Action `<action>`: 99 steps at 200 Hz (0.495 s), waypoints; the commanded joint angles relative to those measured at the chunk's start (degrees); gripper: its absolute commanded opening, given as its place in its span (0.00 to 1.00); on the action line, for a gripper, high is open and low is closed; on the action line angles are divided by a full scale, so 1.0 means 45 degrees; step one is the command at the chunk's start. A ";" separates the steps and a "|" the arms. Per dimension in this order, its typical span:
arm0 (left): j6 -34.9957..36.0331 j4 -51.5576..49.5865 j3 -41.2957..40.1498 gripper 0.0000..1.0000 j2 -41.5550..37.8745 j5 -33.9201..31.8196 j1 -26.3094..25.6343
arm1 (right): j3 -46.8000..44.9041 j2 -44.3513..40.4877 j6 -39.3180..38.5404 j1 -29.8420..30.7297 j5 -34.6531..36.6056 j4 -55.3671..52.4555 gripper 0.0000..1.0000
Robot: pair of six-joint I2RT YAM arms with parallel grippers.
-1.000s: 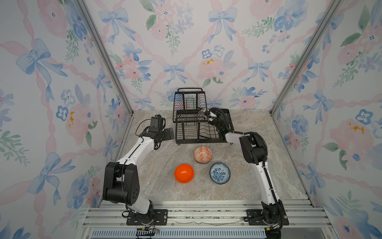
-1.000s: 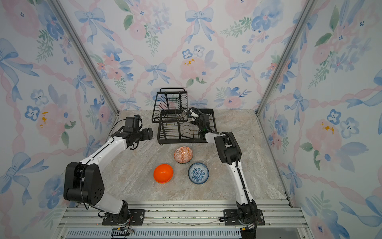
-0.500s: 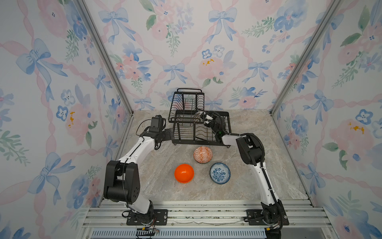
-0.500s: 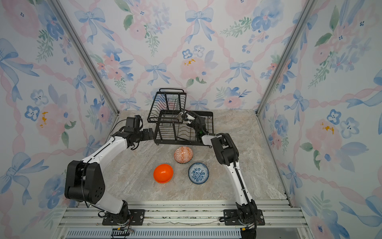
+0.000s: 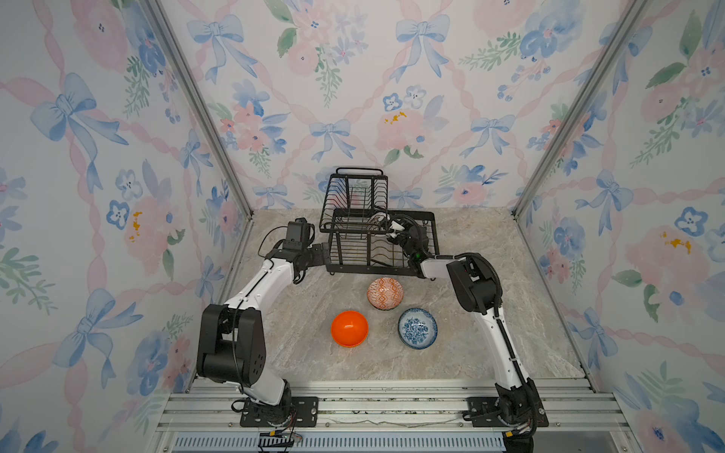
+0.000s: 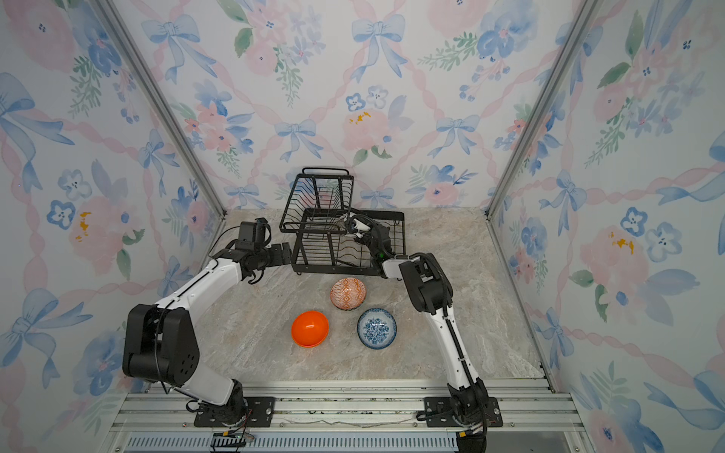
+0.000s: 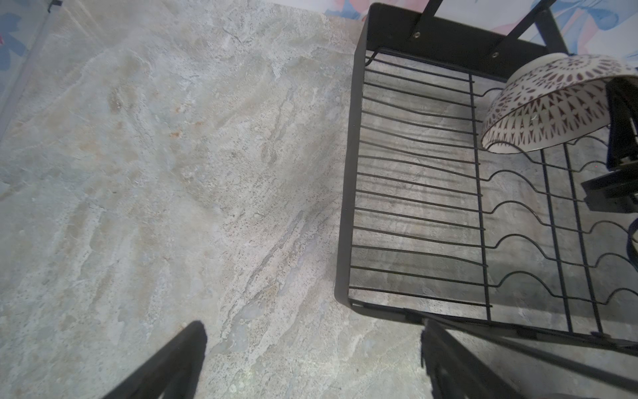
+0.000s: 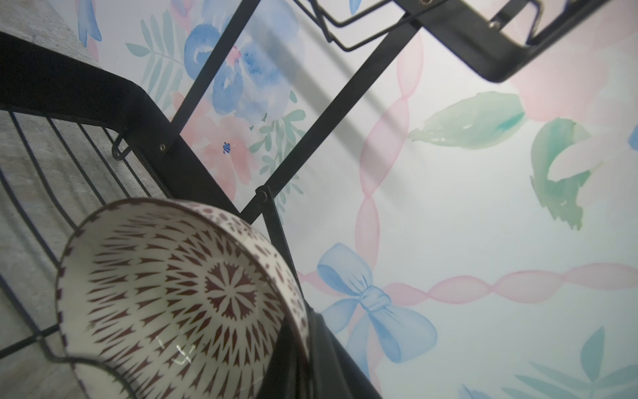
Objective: Load bowls into a dish rack
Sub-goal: Place the bowl in the dish rack.
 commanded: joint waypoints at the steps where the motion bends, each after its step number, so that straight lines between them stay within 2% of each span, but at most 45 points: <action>1: 0.0162 0.0036 -0.0270 0.98 0.0093 0.0076 -0.0020 | -0.0436 -0.0299 0.0008 0.0118 0.0520 0.0623 0.00; 21: 0.0162 0.0074 -0.0288 0.98 0.0108 0.0096 -0.0020 | -0.0602 -0.0425 0.0102 0.0123 0.0636 0.0760 0.00; 42: 0.0142 0.0094 -0.0296 0.98 0.0113 0.0116 -0.0020 | -0.0716 -0.0477 0.0191 0.0178 0.0796 0.0838 0.12; 68: 0.0142 0.0113 -0.0321 0.98 0.0075 0.0135 -0.0032 | -0.0784 -0.0534 0.0279 0.0182 0.0882 0.0957 0.20; 82: 0.0143 0.0104 -0.0353 0.98 0.0038 0.0135 -0.0040 | -0.0803 -0.0543 0.0364 0.0186 0.0916 0.1015 0.27; 99: 0.0159 0.0113 -0.0431 0.98 -0.0038 0.0096 -0.0034 | -0.0756 -0.0556 0.0422 0.0197 0.0997 0.1034 0.43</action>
